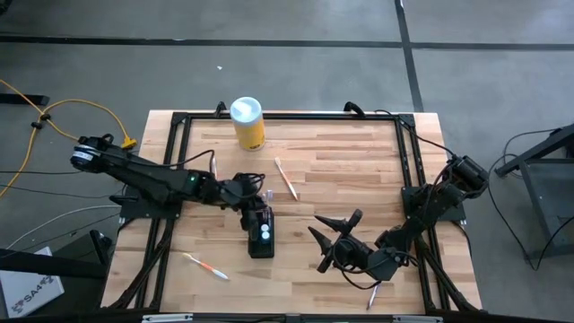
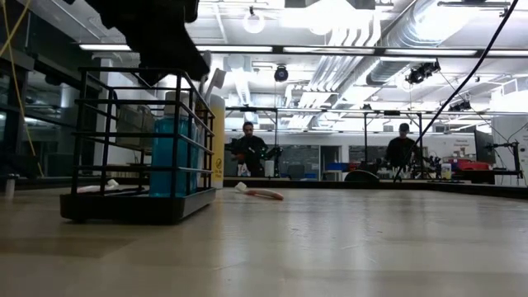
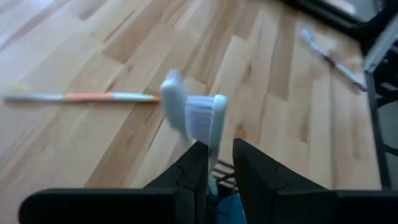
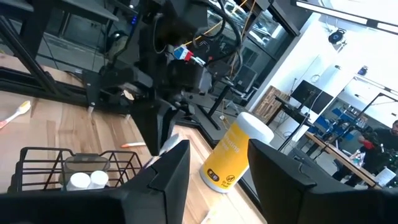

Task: Pick & Place toothbrushing station
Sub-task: Put the left purple toothbrush into the top section of the black wire organizer, then put the purple toothbrush into the top section of the black wire organizer

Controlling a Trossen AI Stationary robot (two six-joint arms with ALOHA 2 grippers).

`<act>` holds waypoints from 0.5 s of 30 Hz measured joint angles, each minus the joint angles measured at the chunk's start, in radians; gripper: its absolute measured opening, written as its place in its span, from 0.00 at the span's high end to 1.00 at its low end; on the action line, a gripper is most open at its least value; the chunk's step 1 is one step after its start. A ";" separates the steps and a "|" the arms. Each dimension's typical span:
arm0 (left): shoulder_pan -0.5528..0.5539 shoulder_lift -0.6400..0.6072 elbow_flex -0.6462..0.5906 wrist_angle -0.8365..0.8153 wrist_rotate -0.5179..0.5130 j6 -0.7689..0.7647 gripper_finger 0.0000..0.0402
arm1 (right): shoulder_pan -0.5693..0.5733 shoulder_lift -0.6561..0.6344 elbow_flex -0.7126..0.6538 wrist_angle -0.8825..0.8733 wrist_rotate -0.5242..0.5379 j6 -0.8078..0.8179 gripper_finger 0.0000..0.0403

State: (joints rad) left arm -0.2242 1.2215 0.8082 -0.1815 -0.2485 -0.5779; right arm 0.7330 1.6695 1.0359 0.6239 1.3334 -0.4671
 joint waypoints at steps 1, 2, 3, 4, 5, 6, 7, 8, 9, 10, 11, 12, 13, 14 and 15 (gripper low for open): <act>-0.003 -0.003 0.000 0.014 0.000 0.011 0.82 | 0.000 0.000 0.000 0.000 0.000 0.000 0.62; -0.008 -0.005 0.000 0.033 -0.001 0.025 0.82 | 0.001 0.000 0.000 0.000 0.002 0.000 0.62; -0.012 -0.010 0.000 0.044 0.000 0.036 0.82 | 0.002 0.000 0.000 0.000 0.003 0.000 0.62; -0.014 -0.018 0.000 0.041 0.000 0.044 0.82 | 0.005 0.000 0.000 0.000 0.003 0.000 0.62; -0.016 -0.024 0.000 0.041 -0.001 0.050 0.82 | 0.007 0.000 0.000 0.000 0.004 0.000 0.62; -0.017 -0.031 0.000 0.040 -0.005 0.050 0.82 | 0.007 0.000 0.000 0.000 0.003 0.000 0.62; -0.017 -0.040 0.000 0.031 -0.009 0.050 0.82 | 0.010 0.000 0.000 -0.001 0.003 0.000 0.62; -0.017 -0.050 0.000 0.022 -0.012 0.050 0.81 | 0.012 0.000 0.000 0.000 0.003 0.000 0.62; -0.017 -0.058 0.000 0.022 -0.014 0.052 0.81 | 0.014 0.000 0.000 0.000 0.005 0.000 0.62; -0.016 -0.070 0.000 0.023 -0.015 0.054 0.81 | 0.016 0.000 0.000 0.000 0.006 0.000 0.62; -0.016 -0.083 0.000 0.019 -0.016 0.054 0.81 | 0.016 0.000 0.000 0.000 0.006 0.000 0.62; -0.016 -0.097 0.000 0.012 -0.017 0.058 0.81 | 0.016 0.000 0.000 0.000 0.006 0.000 0.62; -0.016 -0.110 0.000 0.011 -0.018 0.062 0.81 | 0.018 0.000 0.000 0.000 0.008 0.000 0.62; -0.016 -0.125 0.000 0.007 -0.018 0.065 0.81 | 0.019 0.000 0.000 0.000 0.011 0.000 0.62; -0.018 -0.140 0.000 -0.005 -0.018 0.066 0.81 | 0.020 0.000 0.000 0.000 0.011 0.000 0.62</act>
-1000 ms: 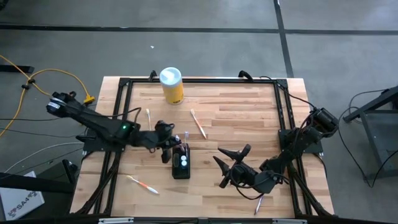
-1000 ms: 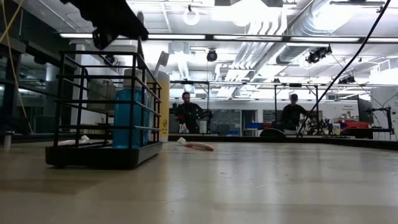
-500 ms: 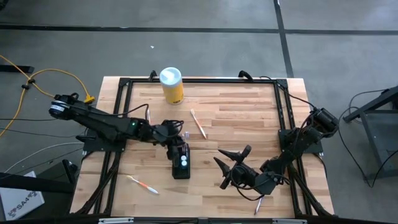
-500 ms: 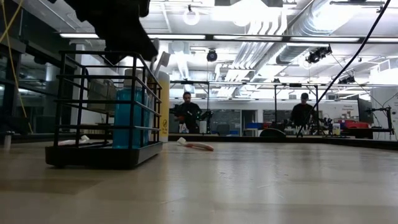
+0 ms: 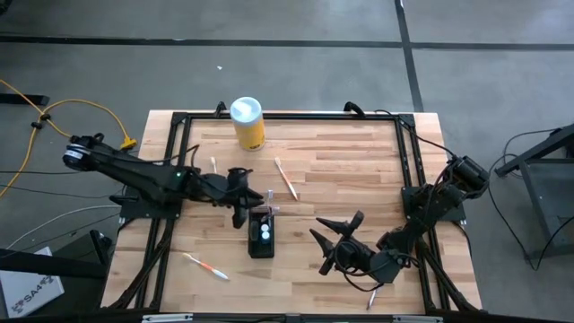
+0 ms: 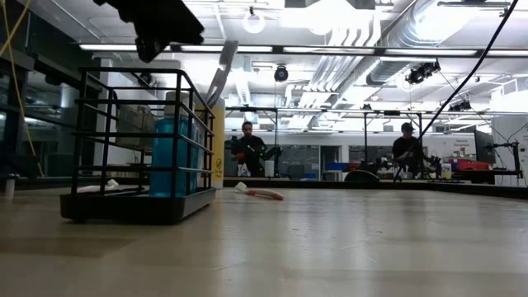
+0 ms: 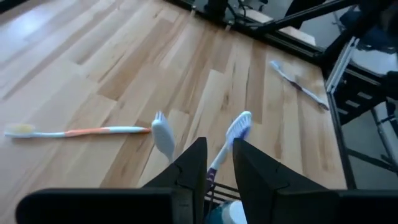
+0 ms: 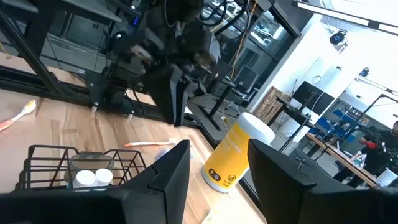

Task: Pick & Place toothbrushing station
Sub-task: Put the purple toothbrush into the top section of the black wire organizer

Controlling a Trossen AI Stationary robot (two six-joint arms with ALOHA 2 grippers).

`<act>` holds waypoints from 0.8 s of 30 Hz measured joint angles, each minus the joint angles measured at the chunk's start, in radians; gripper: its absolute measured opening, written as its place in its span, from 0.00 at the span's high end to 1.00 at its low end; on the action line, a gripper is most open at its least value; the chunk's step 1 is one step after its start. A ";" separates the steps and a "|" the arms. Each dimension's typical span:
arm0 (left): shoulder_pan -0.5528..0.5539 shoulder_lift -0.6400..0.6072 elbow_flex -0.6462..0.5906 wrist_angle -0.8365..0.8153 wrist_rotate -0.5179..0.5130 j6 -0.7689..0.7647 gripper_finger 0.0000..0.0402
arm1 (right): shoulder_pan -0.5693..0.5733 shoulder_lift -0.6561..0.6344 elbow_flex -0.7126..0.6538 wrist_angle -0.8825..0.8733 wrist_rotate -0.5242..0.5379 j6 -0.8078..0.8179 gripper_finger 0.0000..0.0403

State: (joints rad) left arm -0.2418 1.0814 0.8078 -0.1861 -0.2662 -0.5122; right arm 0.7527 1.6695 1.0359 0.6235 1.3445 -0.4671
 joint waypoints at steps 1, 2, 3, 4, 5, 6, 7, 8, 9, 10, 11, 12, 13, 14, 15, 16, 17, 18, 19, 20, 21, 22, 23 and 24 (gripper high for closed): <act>-0.004 -0.014 0.000 -0.003 0.000 0.000 0.81 | 0.000 0.000 0.000 0.000 0.000 0.000 0.62; -0.012 -0.028 0.000 -0.002 -0.001 0.003 0.81 | 0.000 0.000 0.000 0.000 0.000 0.000 0.62; -0.020 -0.041 0.000 -0.001 -0.001 0.015 0.81 | 0.000 0.000 0.000 -0.001 0.000 0.000 0.62; -0.030 -0.052 0.000 0.000 -0.001 0.030 0.81 | 0.000 0.000 0.000 -0.001 0.000 0.000 0.62; -0.042 -0.060 0.000 0.005 -0.001 0.042 0.81 | 0.000 0.000 0.000 -0.002 0.000 0.000 0.62; -0.053 -0.068 0.000 0.009 -0.001 0.049 0.81 | 0.000 0.000 0.000 -0.006 0.000 0.000 0.62; -0.065 -0.075 0.000 0.007 -0.003 0.062 0.81 | 0.000 0.000 0.000 -0.009 0.000 0.000 0.62; -0.078 -0.077 0.000 0.008 -0.010 0.084 0.81 | 0.000 0.000 0.000 -0.013 -0.001 0.000 0.62; -0.091 -0.077 0.000 0.012 -0.020 0.110 0.81 | 0.000 0.000 0.000 -0.021 -0.001 0.001 0.62; -0.106 -0.077 0.000 0.013 -0.036 0.136 0.81 | 0.000 0.000 0.000 -0.034 -0.006 0.004 0.62; -0.123 -0.076 0.000 0.014 -0.052 0.161 0.81 | 0.002 0.000 0.000 -0.048 -0.010 0.011 0.62; -0.139 -0.071 0.000 0.022 -0.065 0.179 0.81 | 0.005 0.000 0.000 -0.064 -0.010 0.020 0.62; -0.155 -0.065 0.000 0.042 -0.078 0.200 0.81 | 0.008 0.000 0.000 -0.083 -0.008 0.023 0.62; -0.172 -0.063 0.000 0.052 -0.088 0.221 0.81 | 0.012 0.000 0.000 -0.101 -0.008 0.024 0.62; -0.190 -0.059 0.000 0.053 -0.098 0.238 0.81 | 0.018 0.000 0.000 -0.114 -0.007 0.024 0.62; -0.208 -0.053 0.000 0.066 -0.107 0.256 0.81 | 0.026 0.000 0.000 -0.121 0.001 0.025 0.62; -0.222 -0.050 0.000 0.083 -0.107 0.272 0.81 | 0.035 0.000 0.000 -0.123 0.014 0.026 0.62; -0.235 -0.049 0.000 0.092 -0.107 0.284 0.81 | 0.045 0.000 0.000 -0.124 0.023 0.026 0.62; -0.247 -0.049 0.000 0.099 -0.108 0.291 0.81 | 0.054 0.000 0.000 -0.125 0.025 0.027 0.62; -0.260 -0.047 0.000 0.111 -0.108 0.301 0.81 | 0.065 0.000 0.000 -0.127 0.020 0.029 0.62; -0.272 -0.043 0.000 0.127 -0.110 0.307 0.81 | 0.076 0.000 0.000 -0.128 0.012 0.030 0.62; -0.281 -0.040 0.000 0.136 -0.112 0.315 0.81 | 0.085 0.000 0.000 -0.128 0.001 0.031 0.62; -0.290 -0.039 0.000 0.140 -0.121 0.325 0.81 | 0.094 -0.002 0.000 -0.131 -0.013 0.042 0.62; -0.302 -0.034 0.000 0.155 -0.130 0.332 0.81 | 0.102 -0.002 0.000 -0.137 -0.030 0.063 0.62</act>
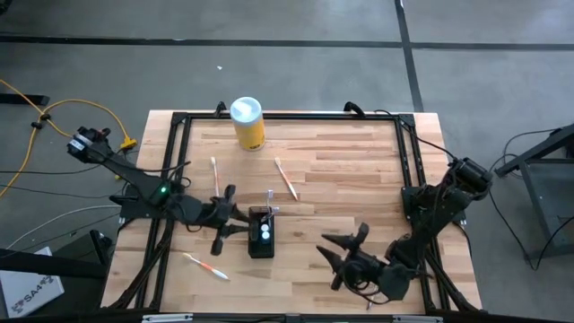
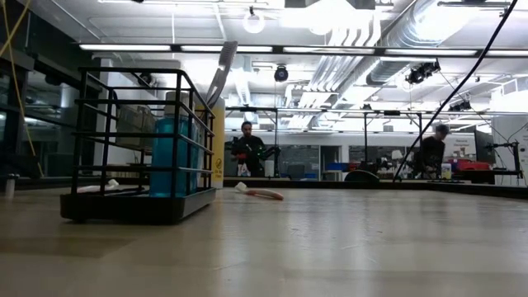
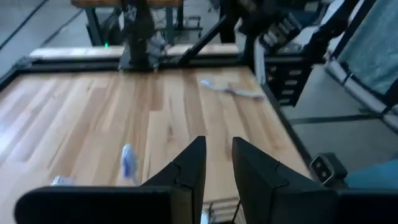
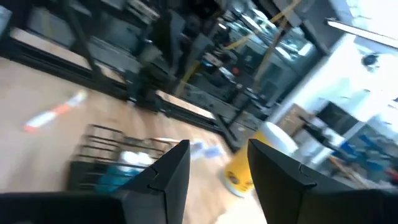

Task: Pick & Place toothbrushing station
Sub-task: Put the purple toothbrush into the top section of the black wire organizer

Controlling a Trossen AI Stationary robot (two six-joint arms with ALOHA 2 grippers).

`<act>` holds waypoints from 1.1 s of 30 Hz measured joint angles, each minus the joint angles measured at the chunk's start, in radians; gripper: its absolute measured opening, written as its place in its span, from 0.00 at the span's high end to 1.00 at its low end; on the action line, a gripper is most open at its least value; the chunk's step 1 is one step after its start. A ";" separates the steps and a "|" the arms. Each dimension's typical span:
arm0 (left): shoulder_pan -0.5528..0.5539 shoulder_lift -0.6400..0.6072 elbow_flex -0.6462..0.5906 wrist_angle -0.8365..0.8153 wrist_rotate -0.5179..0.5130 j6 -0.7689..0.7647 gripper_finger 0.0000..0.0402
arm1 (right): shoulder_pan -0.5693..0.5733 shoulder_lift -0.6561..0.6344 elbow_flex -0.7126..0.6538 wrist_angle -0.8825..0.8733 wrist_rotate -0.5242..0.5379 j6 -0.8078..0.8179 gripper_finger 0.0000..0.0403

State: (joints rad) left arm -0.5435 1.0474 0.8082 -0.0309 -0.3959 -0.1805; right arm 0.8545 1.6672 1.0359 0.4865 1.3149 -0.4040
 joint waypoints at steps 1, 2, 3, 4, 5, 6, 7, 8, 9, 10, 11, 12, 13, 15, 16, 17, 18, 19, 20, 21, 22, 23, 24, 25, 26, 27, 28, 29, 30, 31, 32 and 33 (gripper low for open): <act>-0.008 0.005 0.000 0.019 -0.003 0.002 0.81 | 0.006 -0.001 0.000 -0.020 -0.027 0.025 0.62; -0.012 0.009 0.001 0.025 -0.006 0.002 0.81 | 0.010 -0.001 0.000 -0.042 -0.061 0.054 0.62; -0.016 0.014 0.001 0.026 -0.007 0.002 0.81 | 0.014 -0.002 0.000 -0.076 -0.098 0.091 0.62; -0.019 0.021 0.001 0.031 -0.007 0.002 0.81 | 0.017 -0.005 0.000 -0.120 -0.143 0.142 0.62; -0.023 0.028 0.001 0.038 -0.007 0.002 0.81 | 0.017 -0.010 0.000 -0.170 -0.196 0.205 0.62; -0.026 0.031 0.001 0.039 -0.008 0.002 0.81 | 0.014 -0.015 0.000 -0.224 -0.255 0.270 0.62; -0.030 0.036 0.001 0.039 -0.008 0.001 0.81 | 0.009 -0.018 0.000 -0.283 -0.315 0.337 0.62; -0.034 0.043 0.001 0.045 -0.008 -0.001 0.81 | 0.004 -0.021 0.000 -0.345 -0.378 0.406 0.62; -0.037 0.049 0.001 0.050 -0.008 -0.006 0.81 | -0.002 -0.025 0.000 -0.404 -0.440 0.468 0.62; -0.038 0.054 0.001 0.049 -0.008 -0.007 0.81 | -0.009 -0.027 0.000 -0.455 -0.497 0.523 0.62; -0.040 0.060 0.001 0.052 -0.008 -0.007 0.81 | -0.017 -0.029 0.000 -0.500 -0.555 0.574 0.62; -0.043 0.066 0.000 0.063 -0.008 -0.007 0.81 | -0.022 -0.029 0.000 -0.542 -0.606 0.617 0.62; -0.045 0.071 0.000 0.074 -0.008 -0.008 0.81 | -0.026 -0.029 0.000 -0.582 -0.654 0.654 0.62; -0.050 0.082 0.000 0.090 -0.010 -0.008 0.81 | -0.030 -0.029 0.000 -0.642 -0.745 0.701 0.62; -0.051 0.089 0.000 0.103 -0.010 -0.008 0.81 | -0.031 -0.029 0.000 -0.666 -0.791 0.719 0.62; -0.051 0.094 0.000 0.114 -0.009 -0.008 0.81 | -0.030 -0.029 0.000 -0.690 -0.831 0.732 0.62; -0.051 0.099 0.000 0.120 -0.008 -0.008 0.81 | -0.029 -0.029 0.000 -0.715 -0.870 0.741 0.62; -0.053 0.105 0.000 0.130 -0.008 -0.008 0.81 | -0.027 -0.029 0.000 -0.733 -0.908 0.744 0.62; -0.053 0.112 0.000 0.144 -0.008 -0.009 0.81 | -0.023 -0.029 0.000 -0.746 -0.939 0.743 0.62; -0.053 0.118 0.000 0.155 -0.009 -0.010 0.81 | -0.016 -0.029 0.000 -0.761 -0.960 0.736 0.62; -0.053 0.126 0.000 0.167 -0.009 -0.010 0.81 | -0.007 -0.029 0.000 -0.779 -0.981 0.724 0.62; -0.053 0.132 0.000 0.181 -0.009 -0.010 0.81 | 0.003 -0.029 0.000 -0.796 -1.003 0.712 0.62; -0.053 0.139 0.000 0.193 -0.009 -0.011 0.81 | 0.014 -0.029 0.000 -0.809 -1.021 0.695 0.62; -0.053 0.146 0.000 0.204 -0.009 -0.011 0.81 | 0.024 -0.029 0.000 -0.820 -1.038 0.680 0.62; -0.053 0.153 0.000 0.218 -0.009 -0.010 0.81 | 0.035 -0.029 0.000 -0.831 -1.054 0.663 0.62; -0.053 0.159 0.000 0.236 -0.008 -0.010 0.81 | 0.048 -0.029 0.000 -0.840 -1.064 0.647 0.62; -0.053 0.165 0.000 0.248 -0.009 -0.010 0.81 | 0.061 -0.029 0.000 -0.848 -1.068 0.636 0.62; -0.053 0.171 0.000 0.258 -0.009 -0.010 0.81 | 0.074 -0.029 0.000 -0.849 -1.071 0.624 0.62; -0.053 0.177 0.000 0.270 -0.009 -0.011 0.81 | 0.086 -0.029 0.000 -0.848 -1.078 0.614 0.62; -0.053 0.183 0.000 0.280 -0.009 -0.011 0.81 | 0.099 -0.029 0.000 -0.850 -1.083 0.612 0.62; -0.053 0.190 0.000 0.286 -0.008 -0.010 0.81 | 0.110 -0.029 0.000 -0.856 -1.087 0.613 0.62; -0.053 0.196 0.000 0.293 -0.009 -0.011 0.81 | 0.122 -0.029 0.000 -0.865 -1.089 0.617 0.62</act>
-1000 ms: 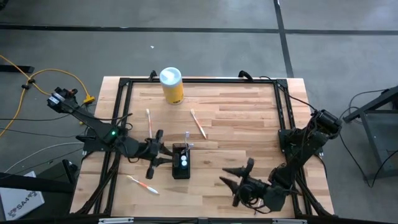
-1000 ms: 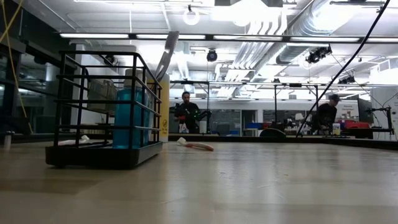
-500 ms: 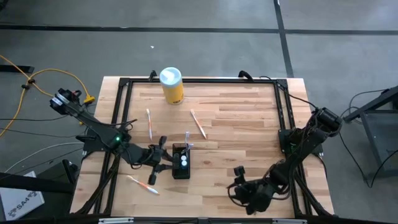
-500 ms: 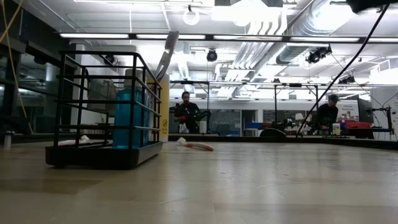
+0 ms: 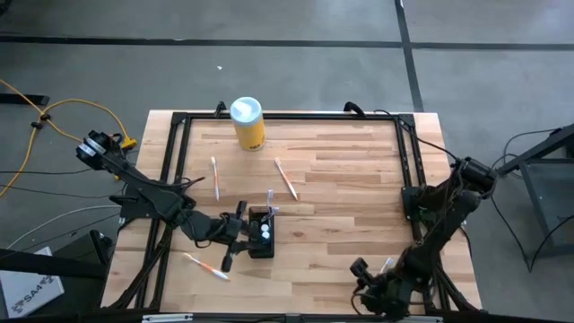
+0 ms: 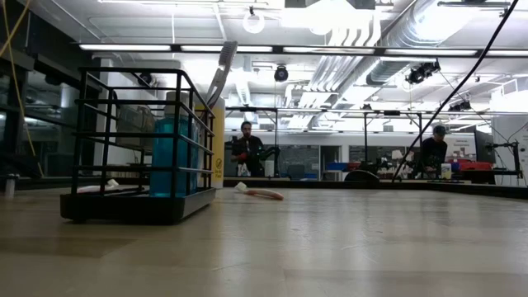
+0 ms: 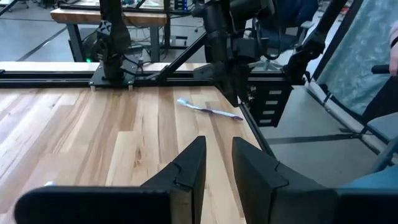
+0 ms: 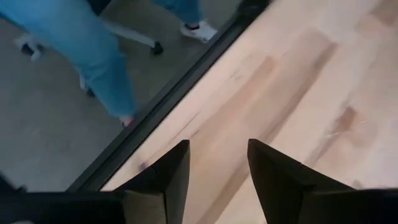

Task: Pick & Place toothbrushing station
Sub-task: Put the purple toothbrush into the top section of the black wire organizer

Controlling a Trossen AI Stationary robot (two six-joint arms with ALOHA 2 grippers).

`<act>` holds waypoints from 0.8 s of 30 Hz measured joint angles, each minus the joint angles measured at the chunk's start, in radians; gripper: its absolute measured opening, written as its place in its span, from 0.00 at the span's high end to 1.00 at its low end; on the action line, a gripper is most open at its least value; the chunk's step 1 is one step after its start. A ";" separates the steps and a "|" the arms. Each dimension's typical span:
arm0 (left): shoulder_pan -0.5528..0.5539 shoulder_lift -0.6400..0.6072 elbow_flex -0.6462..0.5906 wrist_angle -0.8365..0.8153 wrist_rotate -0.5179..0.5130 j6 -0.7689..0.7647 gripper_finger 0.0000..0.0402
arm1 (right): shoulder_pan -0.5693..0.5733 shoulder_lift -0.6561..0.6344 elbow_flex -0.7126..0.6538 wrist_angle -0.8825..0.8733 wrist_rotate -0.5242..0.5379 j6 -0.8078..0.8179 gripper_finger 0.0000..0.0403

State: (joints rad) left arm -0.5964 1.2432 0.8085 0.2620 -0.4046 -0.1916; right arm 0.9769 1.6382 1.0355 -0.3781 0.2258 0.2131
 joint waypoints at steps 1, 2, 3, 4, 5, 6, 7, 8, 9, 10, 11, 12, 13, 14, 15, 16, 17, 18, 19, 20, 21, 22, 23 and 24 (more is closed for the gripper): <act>0.000 0.007 0.000 0.010 0.000 -0.006 0.81 | 0.012 0.000 0.000 -0.013 -0.002 0.001 0.62; 0.000 0.014 0.000 0.017 0.000 -0.012 0.81 | 0.023 0.000 0.000 -0.029 -0.005 0.002 0.62; 0.000 0.019 0.000 0.020 0.000 -0.017 0.81 | 0.033 0.000 0.000 -0.047 -0.012 0.003 0.62; 0.000 0.026 0.000 0.027 0.000 -0.023 0.81 | 0.044 0.000 0.000 -0.065 -0.020 0.003 0.62; 0.000 0.035 0.000 0.042 0.000 -0.025 0.81 | 0.053 0.000 0.000 -0.086 -0.024 0.009 0.62; 0.000 0.044 0.000 0.053 0.000 -0.027 0.81 | 0.060 0.000 0.000 -0.109 -0.025 0.020 0.62; 0.000 0.052 0.000 0.063 0.000 -0.027 0.81 | 0.066 0.000 0.000 -0.131 -0.028 0.027 0.62; 0.000 0.063 0.000 0.080 0.000 -0.026 0.81 | 0.071 0.000 0.000 -0.156 -0.037 0.027 0.62; 0.000 0.074 0.000 0.104 0.000 -0.026 0.81 | 0.076 0.000 0.000 -0.177 -0.051 0.026 0.62; 0.000 0.084 0.000 0.122 0.000 -0.026 0.81 | 0.081 0.000 0.000 -0.198 -0.055 0.026 0.62; 0.000 0.094 0.000 0.138 0.000 -0.026 0.81 | 0.084 0.000 0.000 -0.221 -0.063 0.026 0.62; 0.000 0.105 0.000 0.156 0.000 -0.026 0.81 | 0.086 0.000 0.000 -0.243 -0.077 0.022 0.62; 0.000 0.115 0.000 0.174 0.000 -0.026 0.81 | 0.086 0.000 0.000 -0.259 -0.085 0.018 0.62; 0.000 0.124 0.000 0.187 0.000 -0.026 0.81 | 0.086 0.000 0.000 -0.272 -0.090 0.012 0.62; 0.000 0.132 0.000 0.202 0.000 -0.025 0.81 | 0.086 0.000 0.000 -0.282 -0.096 0.003 0.62; 0.000 0.142 0.000 0.218 0.000 -0.026 0.81 | 0.086 0.000 0.000 -0.287 -0.097 -0.005 0.62; 0.000 0.150 0.000 0.228 0.000 -0.026 0.81 | 0.086 0.000 0.000 -0.291 -0.097 -0.006 0.62; 0.000 0.157 0.000 0.233 0.000 -0.026 0.81 | 0.086 0.000 0.000 -0.294 -0.095 -0.008 0.63; 0.000 0.163 0.000 0.242 0.000 -0.026 0.81 | 0.086 0.000 0.000 -0.297 -0.095 -0.008 0.63; 0.000 0.168 0.000 0.244 0.000 -0.025 0.81 | 0.085 0.001 0.000 -0.299 -0.095 -0.009 0.64; 0.000 0.171 0.000 0.245 0.000 -0.026 0.81 | 0.083 0.002 0.000 -0.299 -0.093 -0.009 0.65; 0.000 0.174 0.000 0.248 0.000 -0.025 0.81 | 0.081 0.005 0.000 -0.299 -0.093 -0.009 0.66; 0.000 0.175 0.000 0.250 0.000 -0.026 0.81 | 0.081 0.009 0.000 -0.299 -0.093 -0.011 0.67; 0.000 0.175 0.000 0.250 0.000 -0.026 0.81 | 0.081 0.013 0.000 -0.299 -0.093 -0.012 0.68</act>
State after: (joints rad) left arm -0.5964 1.4185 0.8085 0.5121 -0.4042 -0.2173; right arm 1.0576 1.6517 1.0357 -0.6771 0.1324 0.2012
